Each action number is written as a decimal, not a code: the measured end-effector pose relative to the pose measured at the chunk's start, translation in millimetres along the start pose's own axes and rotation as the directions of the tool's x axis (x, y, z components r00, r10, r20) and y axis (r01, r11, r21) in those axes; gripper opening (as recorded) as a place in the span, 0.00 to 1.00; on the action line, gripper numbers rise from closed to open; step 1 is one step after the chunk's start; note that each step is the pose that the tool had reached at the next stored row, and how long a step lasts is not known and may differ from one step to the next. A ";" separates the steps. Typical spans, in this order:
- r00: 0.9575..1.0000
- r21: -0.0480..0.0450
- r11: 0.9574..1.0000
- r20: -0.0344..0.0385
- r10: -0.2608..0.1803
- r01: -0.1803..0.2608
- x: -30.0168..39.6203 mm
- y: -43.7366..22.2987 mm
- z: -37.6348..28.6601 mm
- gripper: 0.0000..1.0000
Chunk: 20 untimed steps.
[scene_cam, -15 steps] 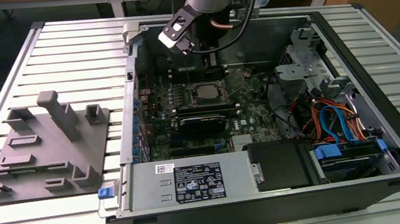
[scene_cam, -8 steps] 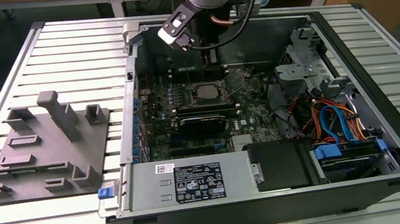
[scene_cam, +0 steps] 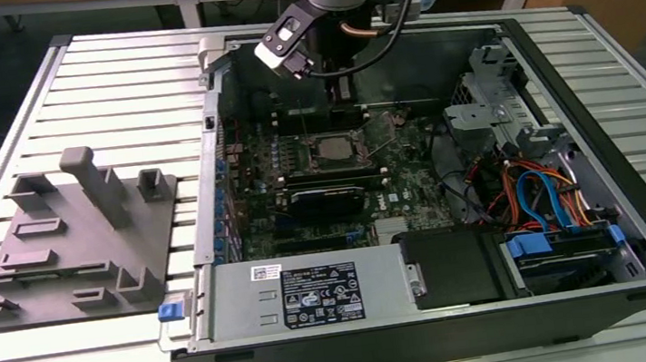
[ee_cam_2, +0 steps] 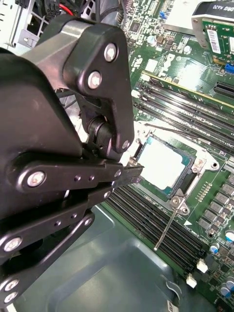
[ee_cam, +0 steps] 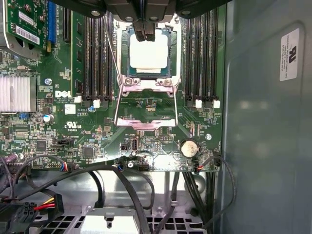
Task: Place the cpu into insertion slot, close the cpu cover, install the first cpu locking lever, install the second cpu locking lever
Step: 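Close the cpu cover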
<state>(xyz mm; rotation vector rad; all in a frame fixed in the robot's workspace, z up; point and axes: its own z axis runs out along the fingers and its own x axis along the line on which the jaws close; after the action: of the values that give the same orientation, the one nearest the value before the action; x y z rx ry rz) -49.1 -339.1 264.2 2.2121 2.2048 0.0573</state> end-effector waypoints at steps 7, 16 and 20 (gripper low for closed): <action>1.000 0.000 1.000 0.000 0.000 0.000 0.0 1.6 -0.1 0.10; 1.000 0.000 1.000 0.000 0.000 0.000 0.0 4.0 0.1 0.10; 1.000 0.000 1.000 0.000 0.000 0.000 0.0 6.0 0.1 0.10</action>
<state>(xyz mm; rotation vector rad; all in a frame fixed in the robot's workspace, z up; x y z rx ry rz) -43.0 -339.1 264.3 2.2122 2.2049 0.0571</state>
